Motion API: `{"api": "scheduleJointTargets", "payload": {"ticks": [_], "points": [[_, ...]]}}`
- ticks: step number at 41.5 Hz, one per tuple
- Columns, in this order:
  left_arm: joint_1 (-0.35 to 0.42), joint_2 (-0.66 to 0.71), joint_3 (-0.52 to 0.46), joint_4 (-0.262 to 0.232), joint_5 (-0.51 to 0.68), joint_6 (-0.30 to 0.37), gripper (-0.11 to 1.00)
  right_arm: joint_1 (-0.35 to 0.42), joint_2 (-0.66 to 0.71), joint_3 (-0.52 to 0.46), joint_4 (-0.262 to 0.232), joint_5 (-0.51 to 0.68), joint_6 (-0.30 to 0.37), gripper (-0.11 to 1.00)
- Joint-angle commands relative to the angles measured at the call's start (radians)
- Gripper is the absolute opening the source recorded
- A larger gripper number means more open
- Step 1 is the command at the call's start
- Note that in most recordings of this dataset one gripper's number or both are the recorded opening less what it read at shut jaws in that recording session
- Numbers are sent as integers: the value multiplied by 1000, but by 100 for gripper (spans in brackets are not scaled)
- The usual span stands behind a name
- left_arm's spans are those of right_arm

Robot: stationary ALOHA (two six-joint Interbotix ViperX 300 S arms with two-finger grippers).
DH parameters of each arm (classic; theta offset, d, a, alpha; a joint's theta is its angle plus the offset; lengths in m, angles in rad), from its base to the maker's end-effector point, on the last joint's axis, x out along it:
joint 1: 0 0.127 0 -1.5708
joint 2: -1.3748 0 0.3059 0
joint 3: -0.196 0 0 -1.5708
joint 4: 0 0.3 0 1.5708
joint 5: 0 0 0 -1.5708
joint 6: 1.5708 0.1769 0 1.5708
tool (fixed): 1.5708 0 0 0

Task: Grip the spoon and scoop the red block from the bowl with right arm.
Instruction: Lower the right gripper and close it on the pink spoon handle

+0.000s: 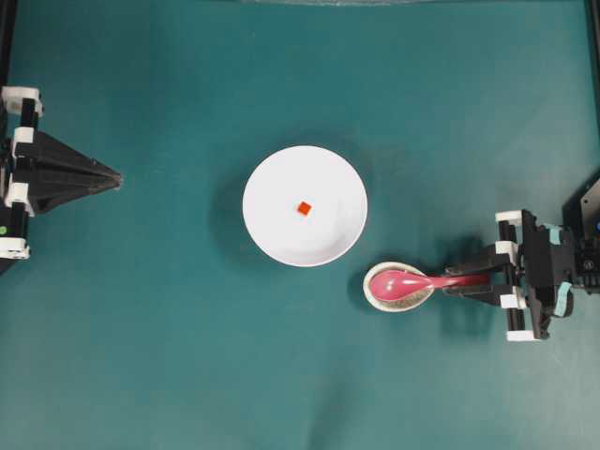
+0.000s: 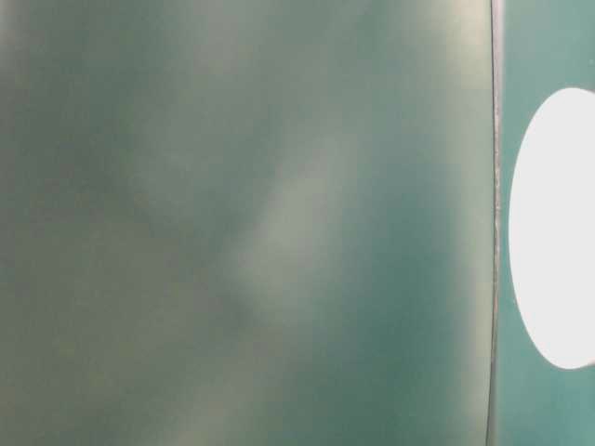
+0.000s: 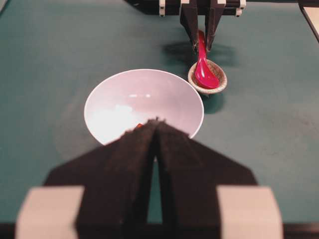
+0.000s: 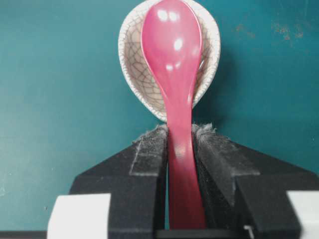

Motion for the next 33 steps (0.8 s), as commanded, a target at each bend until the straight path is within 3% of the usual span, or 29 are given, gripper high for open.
{"api": "scheduleJointTargets", "payload": {"ticks": [1,13,25,33], "points": [[0,8,-25,3,-2,-2,0,5,-6,-6,3,-9,-2,24],[0,8,-25,3,2,-3,0,2,-6,-11,3,-8,-2,25],[0,8,-25,3,3,-3,0,-3,-6,-8,0,-12,-6,45],[0,6,-25,3,23,-6,0,-3,-6,-9,-3,-14,-94,50]]}}
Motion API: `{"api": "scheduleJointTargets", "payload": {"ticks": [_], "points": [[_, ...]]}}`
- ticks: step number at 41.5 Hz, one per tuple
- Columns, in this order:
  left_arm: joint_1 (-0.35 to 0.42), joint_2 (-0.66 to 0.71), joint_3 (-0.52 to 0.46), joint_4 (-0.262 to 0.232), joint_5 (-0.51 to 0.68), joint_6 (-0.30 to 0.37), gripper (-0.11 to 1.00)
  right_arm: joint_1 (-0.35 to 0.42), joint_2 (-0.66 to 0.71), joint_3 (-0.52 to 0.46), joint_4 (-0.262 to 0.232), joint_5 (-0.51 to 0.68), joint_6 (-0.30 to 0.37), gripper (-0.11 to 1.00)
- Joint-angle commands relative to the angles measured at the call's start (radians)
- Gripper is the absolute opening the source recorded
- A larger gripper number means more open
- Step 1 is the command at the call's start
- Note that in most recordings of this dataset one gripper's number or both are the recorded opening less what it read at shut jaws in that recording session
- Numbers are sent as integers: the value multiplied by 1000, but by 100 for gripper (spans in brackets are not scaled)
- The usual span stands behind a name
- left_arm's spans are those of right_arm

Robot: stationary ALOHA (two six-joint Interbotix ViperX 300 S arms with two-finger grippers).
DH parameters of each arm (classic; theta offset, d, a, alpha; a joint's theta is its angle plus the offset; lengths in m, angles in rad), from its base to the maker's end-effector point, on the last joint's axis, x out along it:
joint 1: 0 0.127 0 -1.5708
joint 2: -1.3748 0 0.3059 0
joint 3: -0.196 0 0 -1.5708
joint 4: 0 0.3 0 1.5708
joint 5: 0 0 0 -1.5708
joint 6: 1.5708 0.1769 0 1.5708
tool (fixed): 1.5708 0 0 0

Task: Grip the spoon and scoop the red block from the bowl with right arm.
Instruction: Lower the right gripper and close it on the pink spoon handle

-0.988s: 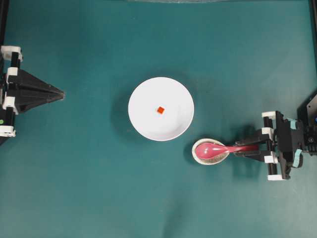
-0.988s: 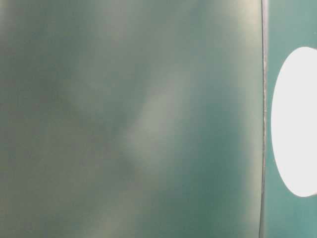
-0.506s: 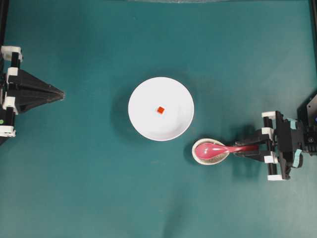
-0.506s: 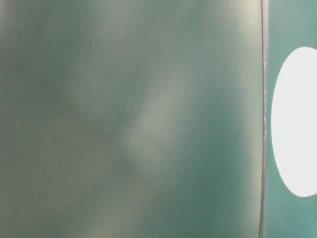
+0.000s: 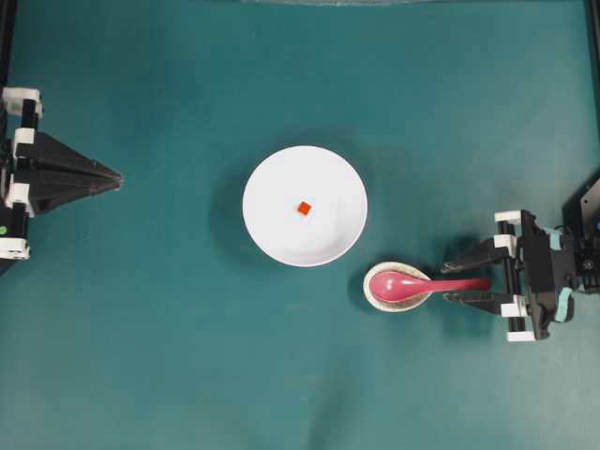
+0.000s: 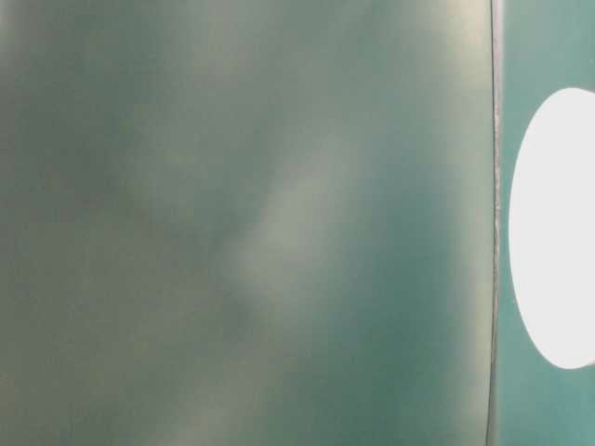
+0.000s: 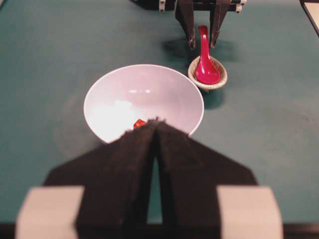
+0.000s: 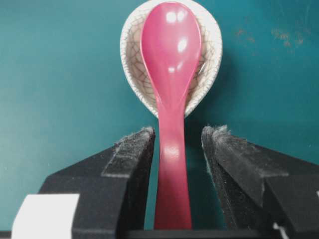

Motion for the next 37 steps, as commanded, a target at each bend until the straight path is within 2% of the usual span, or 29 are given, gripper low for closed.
{"api": "scheduleJointTargets", "payload": {"ticks": [1,23,37], "points": [[0,8,-25,3,5,-5,0,-2,-5,-9,-3,-11,-31,50],[0,8,-26,2,8,-8,0,-2,-5,-9,0,-3,-40,47],[0,8,-25,3,9,-8,0,-2,-5,-9,-2,-2,-38,24]]}}
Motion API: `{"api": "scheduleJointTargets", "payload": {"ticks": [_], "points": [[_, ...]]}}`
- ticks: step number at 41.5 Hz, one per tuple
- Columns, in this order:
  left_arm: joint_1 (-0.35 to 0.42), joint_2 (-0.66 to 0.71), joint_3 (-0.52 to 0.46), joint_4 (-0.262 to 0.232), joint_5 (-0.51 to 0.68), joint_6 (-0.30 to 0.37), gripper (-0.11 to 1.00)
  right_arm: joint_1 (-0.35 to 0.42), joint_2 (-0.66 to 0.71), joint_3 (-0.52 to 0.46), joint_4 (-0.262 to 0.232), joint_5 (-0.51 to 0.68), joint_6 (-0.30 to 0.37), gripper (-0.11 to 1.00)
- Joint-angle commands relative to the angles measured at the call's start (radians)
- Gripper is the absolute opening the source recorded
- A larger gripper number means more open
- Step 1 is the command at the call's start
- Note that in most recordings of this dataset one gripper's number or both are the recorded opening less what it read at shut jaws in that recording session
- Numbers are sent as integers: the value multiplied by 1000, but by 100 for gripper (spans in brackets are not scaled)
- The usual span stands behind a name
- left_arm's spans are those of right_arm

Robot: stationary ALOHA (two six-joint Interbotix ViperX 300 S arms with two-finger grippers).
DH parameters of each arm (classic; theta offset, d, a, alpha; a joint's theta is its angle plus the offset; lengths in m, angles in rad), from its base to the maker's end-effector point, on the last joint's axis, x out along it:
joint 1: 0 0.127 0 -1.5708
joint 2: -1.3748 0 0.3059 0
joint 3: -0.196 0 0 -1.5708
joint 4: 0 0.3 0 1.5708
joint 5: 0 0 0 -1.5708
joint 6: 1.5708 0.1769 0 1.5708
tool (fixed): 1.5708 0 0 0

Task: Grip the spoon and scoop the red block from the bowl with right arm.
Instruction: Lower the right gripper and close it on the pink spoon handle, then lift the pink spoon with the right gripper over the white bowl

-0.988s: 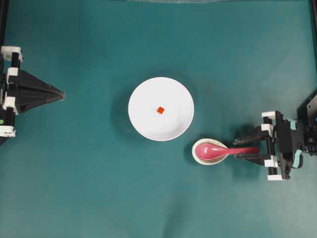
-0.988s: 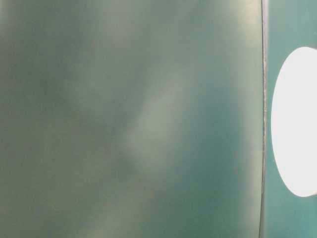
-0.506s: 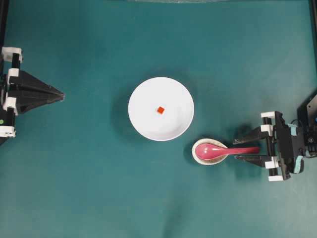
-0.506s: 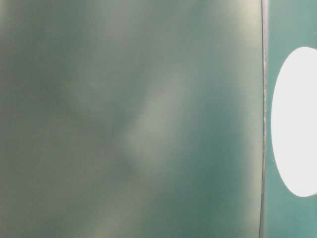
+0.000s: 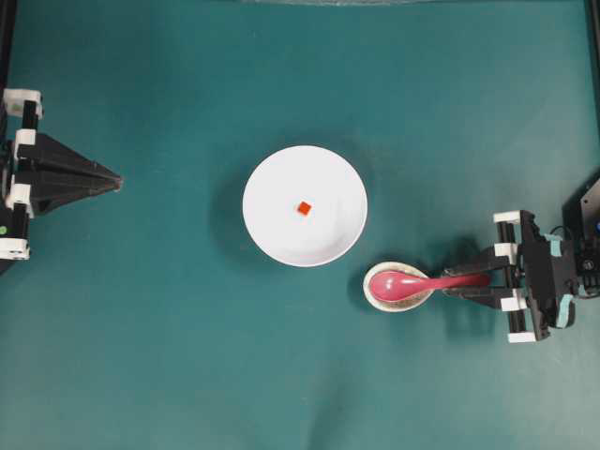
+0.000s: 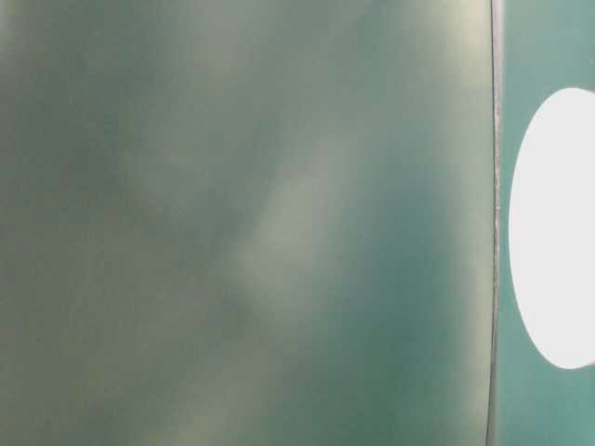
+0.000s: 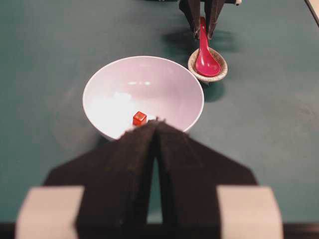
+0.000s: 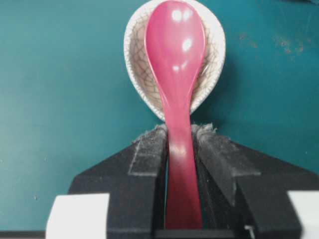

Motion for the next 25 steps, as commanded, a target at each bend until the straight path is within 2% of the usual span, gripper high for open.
{"api": "scheduleJointTargets", "payload": {"ticks": [1,16,25], "points": [[2,8,-25,2,-5,-2,0,-2,-6,-9,0,-3,2,24],[2,8,-25,2,-5,-2,0,-2,-18,-12,0,0,0,24],[2,8,-25,0,5,0,0,-9,-118,-11,0,15,-11,24]]}}
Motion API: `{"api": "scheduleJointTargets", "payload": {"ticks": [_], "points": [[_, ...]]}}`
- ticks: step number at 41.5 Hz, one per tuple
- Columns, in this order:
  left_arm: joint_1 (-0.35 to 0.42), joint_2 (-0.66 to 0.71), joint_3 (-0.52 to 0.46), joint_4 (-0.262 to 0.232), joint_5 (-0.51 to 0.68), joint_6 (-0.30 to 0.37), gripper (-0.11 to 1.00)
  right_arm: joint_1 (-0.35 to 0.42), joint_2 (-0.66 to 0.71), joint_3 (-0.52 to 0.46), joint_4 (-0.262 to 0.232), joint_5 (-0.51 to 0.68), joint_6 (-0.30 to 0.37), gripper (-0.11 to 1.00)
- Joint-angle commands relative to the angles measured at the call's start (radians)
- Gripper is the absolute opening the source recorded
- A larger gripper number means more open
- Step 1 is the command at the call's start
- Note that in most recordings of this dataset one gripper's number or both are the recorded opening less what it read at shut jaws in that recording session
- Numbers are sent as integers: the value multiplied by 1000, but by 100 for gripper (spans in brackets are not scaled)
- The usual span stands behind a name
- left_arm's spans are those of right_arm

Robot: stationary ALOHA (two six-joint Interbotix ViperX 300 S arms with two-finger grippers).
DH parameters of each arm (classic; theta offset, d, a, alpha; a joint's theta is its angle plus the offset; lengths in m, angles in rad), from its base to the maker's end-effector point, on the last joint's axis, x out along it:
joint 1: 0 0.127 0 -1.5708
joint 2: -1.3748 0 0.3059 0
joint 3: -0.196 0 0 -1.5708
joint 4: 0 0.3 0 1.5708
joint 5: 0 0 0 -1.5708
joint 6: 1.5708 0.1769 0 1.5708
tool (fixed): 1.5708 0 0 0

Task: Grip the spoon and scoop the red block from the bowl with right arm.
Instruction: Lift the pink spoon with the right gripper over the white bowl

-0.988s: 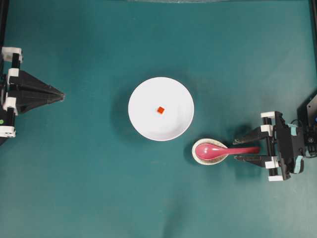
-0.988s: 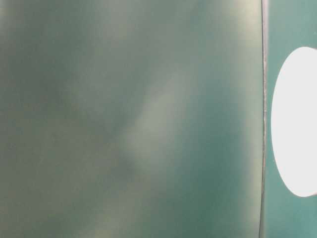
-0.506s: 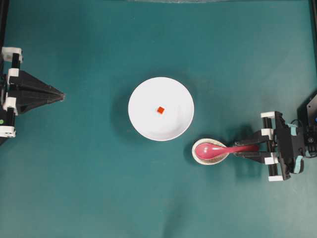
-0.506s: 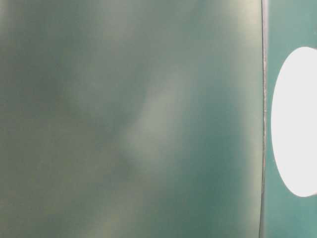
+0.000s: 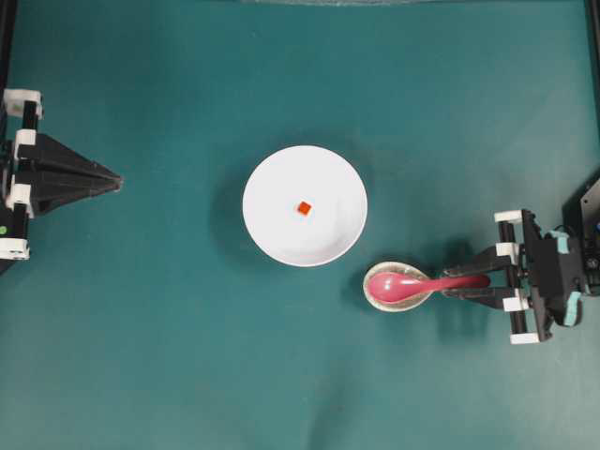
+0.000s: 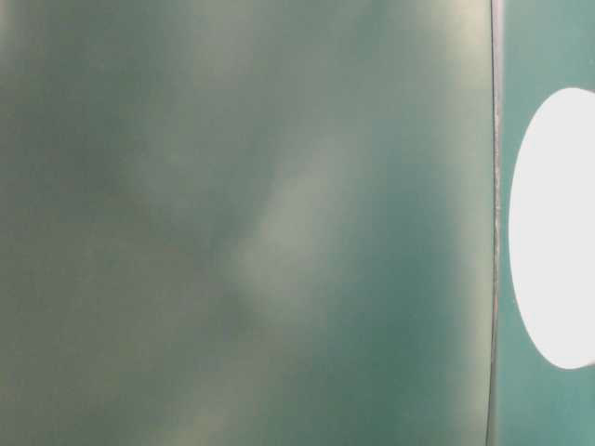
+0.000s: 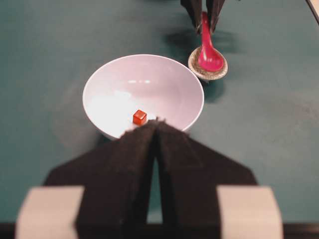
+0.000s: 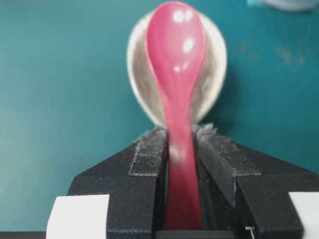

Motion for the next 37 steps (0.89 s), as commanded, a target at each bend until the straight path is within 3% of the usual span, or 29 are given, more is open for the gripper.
{"api": "scheduleJointTargets", "payload": {"ticks": [1,7,15,29,37], "points": [[0,8,-25,2,0,0,0,-12,-63,-12,-2,14,-3,24],[0,8,-25,2,0,0,0,-49,-143,-21,-2,92,-15,24],[2,8,-25,3,6,0,0,-117,-241,-54,-2,227,-95,24],[0,8,-25,3,48,0,0,-321,-370,-179,-3,534,-258,24],[0,6,-26,3,55,0,0,-431,-408,-275,-9,723,-311,24]]}}
